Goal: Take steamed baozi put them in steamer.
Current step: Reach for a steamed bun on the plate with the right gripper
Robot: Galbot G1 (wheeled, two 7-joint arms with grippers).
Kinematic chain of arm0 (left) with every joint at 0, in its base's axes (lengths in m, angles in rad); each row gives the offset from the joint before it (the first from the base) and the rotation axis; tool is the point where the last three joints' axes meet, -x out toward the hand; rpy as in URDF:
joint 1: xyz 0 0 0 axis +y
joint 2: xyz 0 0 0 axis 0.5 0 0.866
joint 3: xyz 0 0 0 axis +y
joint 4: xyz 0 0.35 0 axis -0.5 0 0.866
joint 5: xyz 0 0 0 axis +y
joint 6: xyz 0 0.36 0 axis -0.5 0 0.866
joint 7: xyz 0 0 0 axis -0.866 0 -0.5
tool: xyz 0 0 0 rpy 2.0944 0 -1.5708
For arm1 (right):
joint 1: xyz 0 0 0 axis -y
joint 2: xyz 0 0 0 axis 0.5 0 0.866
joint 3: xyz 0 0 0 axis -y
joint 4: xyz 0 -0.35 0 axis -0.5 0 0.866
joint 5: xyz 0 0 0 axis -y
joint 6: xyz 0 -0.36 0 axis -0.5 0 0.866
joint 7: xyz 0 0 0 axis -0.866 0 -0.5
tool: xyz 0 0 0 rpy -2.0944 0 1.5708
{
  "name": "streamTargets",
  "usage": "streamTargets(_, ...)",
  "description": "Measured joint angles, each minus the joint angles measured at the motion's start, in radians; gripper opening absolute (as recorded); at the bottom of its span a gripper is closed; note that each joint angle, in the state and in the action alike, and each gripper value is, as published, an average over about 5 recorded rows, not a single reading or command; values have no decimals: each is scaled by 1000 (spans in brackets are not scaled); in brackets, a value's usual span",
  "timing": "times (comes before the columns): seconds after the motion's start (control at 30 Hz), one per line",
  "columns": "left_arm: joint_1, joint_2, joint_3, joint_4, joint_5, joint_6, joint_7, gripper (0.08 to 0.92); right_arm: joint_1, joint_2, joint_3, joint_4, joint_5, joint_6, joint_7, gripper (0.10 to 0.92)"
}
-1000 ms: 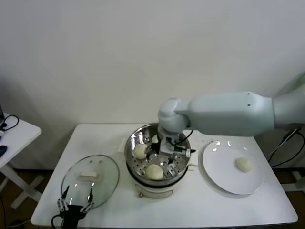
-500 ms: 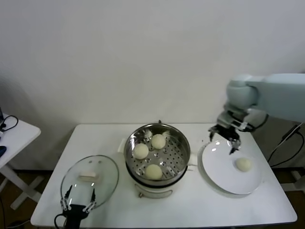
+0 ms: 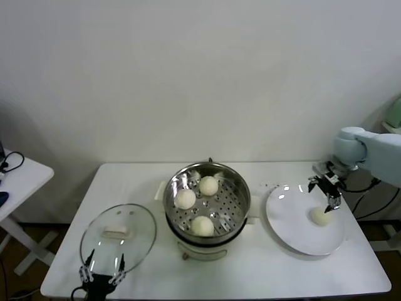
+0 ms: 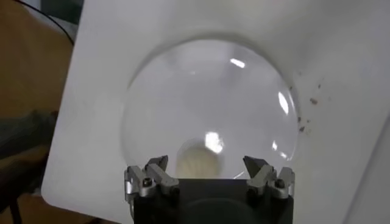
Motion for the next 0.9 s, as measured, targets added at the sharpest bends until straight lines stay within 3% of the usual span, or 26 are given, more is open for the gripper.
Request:
streamTargets(0.5, 20, -8, -1, 1, 21, -5, -12, 823, -348, 4, 312, -201, -134, -3, 52, 823)
streamTargets(0.9, 24, -8, -1, -7, 24, -3, -13, 823, -465, 3, 452, -243, -178, -12, 79, 790)
